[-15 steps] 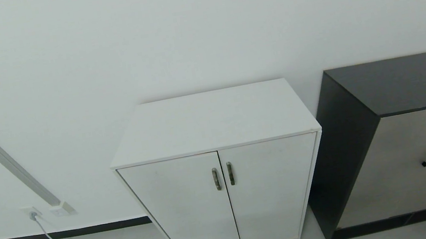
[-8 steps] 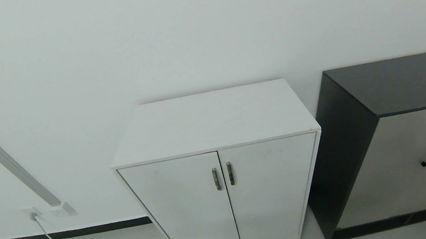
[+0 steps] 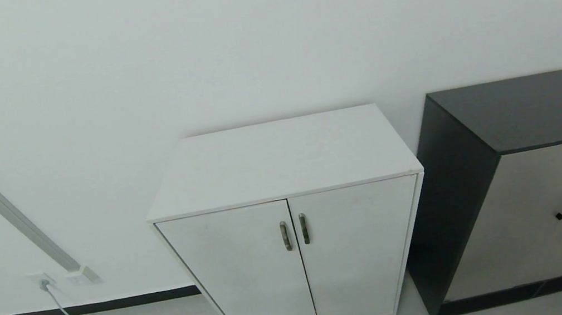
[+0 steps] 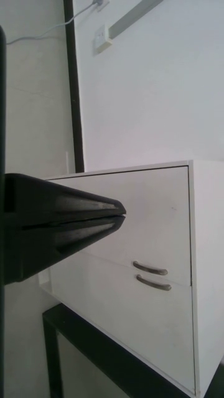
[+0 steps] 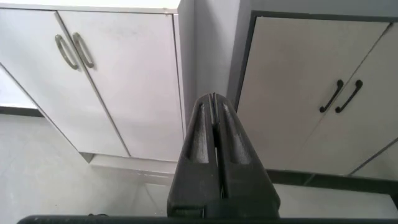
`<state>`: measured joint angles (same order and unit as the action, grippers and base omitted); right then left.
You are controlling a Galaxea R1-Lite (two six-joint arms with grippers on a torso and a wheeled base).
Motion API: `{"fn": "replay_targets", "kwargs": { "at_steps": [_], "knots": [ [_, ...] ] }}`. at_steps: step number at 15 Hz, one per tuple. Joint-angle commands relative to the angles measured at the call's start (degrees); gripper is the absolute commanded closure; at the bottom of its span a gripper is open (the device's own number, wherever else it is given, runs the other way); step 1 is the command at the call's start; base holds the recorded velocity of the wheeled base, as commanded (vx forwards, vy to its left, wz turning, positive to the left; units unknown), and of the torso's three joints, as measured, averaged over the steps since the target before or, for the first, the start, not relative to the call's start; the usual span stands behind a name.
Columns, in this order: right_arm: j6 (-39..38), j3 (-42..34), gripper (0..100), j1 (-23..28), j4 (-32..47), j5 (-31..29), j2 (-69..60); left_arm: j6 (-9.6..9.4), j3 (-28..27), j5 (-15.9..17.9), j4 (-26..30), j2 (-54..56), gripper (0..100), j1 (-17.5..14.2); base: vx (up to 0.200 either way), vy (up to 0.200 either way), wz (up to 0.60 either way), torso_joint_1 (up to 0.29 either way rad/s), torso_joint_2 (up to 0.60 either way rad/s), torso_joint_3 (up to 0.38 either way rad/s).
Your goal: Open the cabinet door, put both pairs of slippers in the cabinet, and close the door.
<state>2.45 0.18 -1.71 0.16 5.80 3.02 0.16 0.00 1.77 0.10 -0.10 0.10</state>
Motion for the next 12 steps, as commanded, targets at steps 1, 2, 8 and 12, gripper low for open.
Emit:
{"fn": "replay_targets", "kwargs": {
  "at_steps": [1,2,8,12],
  "knots": [
    [0.01,-0.18,100,0.30,0.02,0.00,0.05,0.02,0.00,-0.01,-0.01,0.01,100,-0.01,0.000,0.000,0.00,0.000,0.00,0.000],
    [0.01,-0.18,100,1.09,0.02,0.00,-1.53,0.02,0.00,-0.01,-0.01,0.01,100,-0.01,0.000,0.000,0.00,0.000,0.00,0.000],
    [-5.35,-0.18,100,1.71,-0.42,-7.12,-2.94,0.11,0.00,-0.01,-0.10,0.01,100,-0.01,0.000,0.000,0.00,0.000,0.00,0.000],
    [-4.82,-0.18,100,1.71,-0.33,-6.77,-2.94,0.11,0.00,-0.01,-0.01,0.01,100,-0.01,0.000,0.000,0.00,0.000,0.00,0.000]
  ]
}}
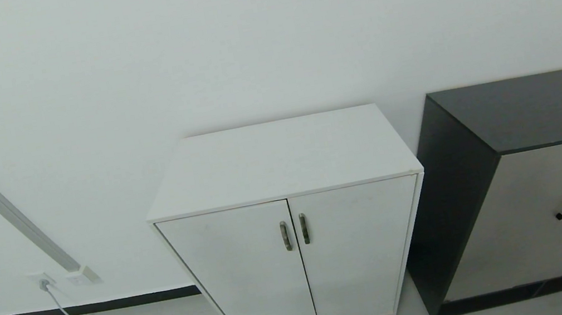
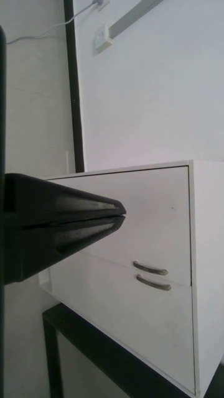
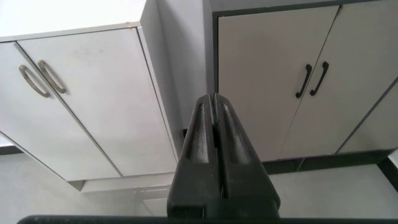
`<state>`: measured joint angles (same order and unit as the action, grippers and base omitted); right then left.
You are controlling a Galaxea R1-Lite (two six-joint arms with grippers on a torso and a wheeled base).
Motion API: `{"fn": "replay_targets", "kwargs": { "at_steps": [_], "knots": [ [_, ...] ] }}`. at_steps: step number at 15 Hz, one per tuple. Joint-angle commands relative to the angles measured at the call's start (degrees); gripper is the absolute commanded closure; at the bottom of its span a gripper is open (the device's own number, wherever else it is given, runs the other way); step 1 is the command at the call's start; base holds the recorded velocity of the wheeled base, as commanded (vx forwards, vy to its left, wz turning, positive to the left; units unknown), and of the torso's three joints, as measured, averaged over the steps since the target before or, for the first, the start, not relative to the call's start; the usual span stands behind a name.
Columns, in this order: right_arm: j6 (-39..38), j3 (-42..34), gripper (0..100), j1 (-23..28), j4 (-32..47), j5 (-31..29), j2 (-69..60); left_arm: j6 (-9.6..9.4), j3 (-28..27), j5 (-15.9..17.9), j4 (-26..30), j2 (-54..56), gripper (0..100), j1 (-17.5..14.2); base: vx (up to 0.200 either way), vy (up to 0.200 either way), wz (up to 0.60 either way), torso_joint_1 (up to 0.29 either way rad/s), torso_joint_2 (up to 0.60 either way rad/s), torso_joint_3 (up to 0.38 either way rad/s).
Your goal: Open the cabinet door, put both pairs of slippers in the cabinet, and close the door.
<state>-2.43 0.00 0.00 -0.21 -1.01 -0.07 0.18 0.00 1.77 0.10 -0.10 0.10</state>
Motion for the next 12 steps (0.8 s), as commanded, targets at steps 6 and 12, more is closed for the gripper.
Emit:
{"fn": "replay_targets", "kwargs": {
  "at_steps": [6,12],
  "knots": [
    [0.23,0.00,100,0.00,0.03,0.05,0.16,-0.01,0.00,-0.01,-0.01,0.01,100,-0.01,0.000,0.000,0.00,0.000,0.00,0.000],
    [0.67,0.00,100,0.00,0.03,0.05,0.16,-0.01,0.00,-0.01,-0.01,0.01,100,-0.01,0.000,0.000,0.00,0.000,0.00,0.000]
  ]
}}
